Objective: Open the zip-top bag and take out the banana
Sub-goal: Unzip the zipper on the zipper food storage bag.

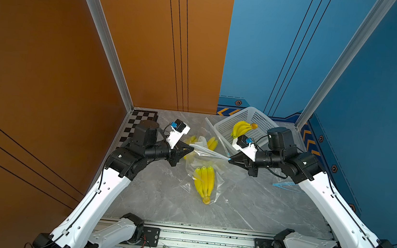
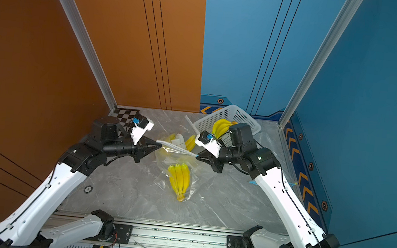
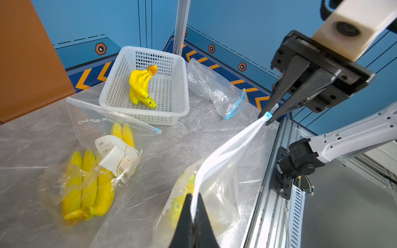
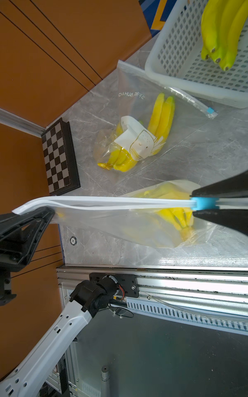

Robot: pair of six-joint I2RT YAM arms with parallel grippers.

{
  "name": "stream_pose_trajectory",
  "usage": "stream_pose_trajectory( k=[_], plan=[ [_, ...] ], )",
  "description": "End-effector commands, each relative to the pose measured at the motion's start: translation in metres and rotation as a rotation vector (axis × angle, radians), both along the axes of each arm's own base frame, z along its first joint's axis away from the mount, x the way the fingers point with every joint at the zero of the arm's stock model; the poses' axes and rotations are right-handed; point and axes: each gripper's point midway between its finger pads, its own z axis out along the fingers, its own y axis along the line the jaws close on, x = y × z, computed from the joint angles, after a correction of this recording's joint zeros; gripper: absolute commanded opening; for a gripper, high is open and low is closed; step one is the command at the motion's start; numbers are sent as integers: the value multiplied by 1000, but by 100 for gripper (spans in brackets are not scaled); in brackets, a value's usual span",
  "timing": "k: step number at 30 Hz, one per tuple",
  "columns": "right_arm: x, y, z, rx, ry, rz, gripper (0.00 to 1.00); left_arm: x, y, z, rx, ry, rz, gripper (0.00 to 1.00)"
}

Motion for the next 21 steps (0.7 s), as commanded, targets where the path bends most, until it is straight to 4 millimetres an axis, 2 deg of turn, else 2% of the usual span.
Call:
stream_pose_trajectory(
  k=[1, 8, 21],
  plan=[
    [-11, -30, -21, -74, 65, -99, 7, 21, 34, -2, 101, -43, 187, 1],
    [-24, -48, -29, -89, 79, -146, 7, 26, 41, -1, 133, -56, 222, 1],
    [-32, -61, -29, -76, 86, -175, 7, 24, 36, 1, 111, -42, 203, 2]
  ],
)
